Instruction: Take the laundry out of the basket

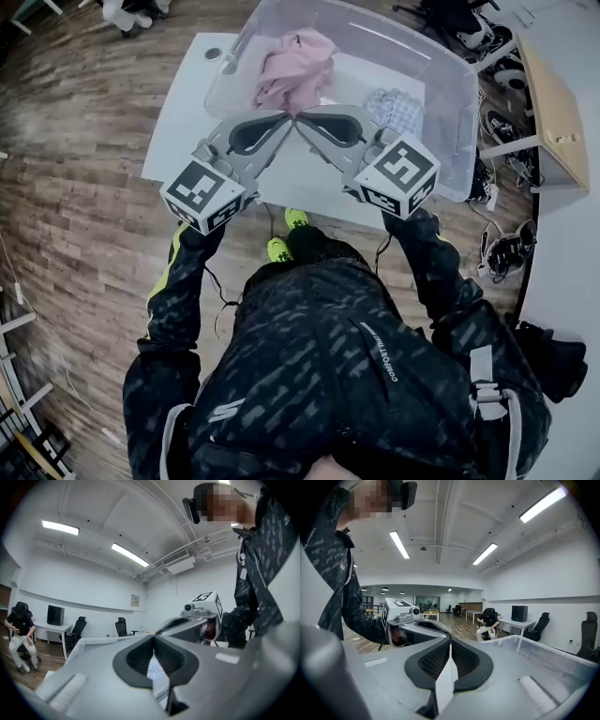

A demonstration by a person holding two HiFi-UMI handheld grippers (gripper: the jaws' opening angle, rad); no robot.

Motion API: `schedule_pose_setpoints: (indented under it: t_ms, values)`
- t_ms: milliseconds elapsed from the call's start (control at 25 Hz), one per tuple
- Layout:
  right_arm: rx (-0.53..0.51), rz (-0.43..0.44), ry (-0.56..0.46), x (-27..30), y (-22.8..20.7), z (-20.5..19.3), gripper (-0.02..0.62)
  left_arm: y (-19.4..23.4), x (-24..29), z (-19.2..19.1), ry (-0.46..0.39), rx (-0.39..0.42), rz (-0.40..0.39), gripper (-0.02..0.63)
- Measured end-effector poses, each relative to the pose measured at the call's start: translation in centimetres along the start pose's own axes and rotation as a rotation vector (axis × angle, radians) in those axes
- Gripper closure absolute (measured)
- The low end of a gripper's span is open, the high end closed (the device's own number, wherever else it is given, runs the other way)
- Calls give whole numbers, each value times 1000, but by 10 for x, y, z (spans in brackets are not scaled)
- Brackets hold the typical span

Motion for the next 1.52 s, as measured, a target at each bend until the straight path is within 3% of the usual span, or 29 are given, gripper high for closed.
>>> schedule_pose_setpoints:
  t_ms: [240, 640, 800, 1040, 1280, 1520]
  values:
    - [-1, -34, 40, 15, -63, 3, 595, 46, 45, 10, 34, 4, 0, 595]
    - [30, -76, 202, 64, -145, -43, 591, 114, 124, -25, 180, -66, 7, 595]
    - [117, -77, 211, 73, -181, -62, 507, 132, 151, -37, 264, -123, -25, 589]
    - [148, -95, 294, 83, -220, -93, 375, 163, 184, -62, 360, -75, 11, 404]
    - [130, -45, 437, 111, -241, -143, 258, 185, 205, -116, 504, -117, 64, 267]
    - [139, 0, 476, 140, -261, -185, 128, 196, 219, -161, 612, -177, 87, 237]
Point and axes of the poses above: the fingertips, and each gripper's own axes: x forward along the fingers, y to its left, z out of its top, the point moved 1 cm from there along -x, backward along the fingers, and after that the axes turned 12 degrees about y, right-handed, at the moved point
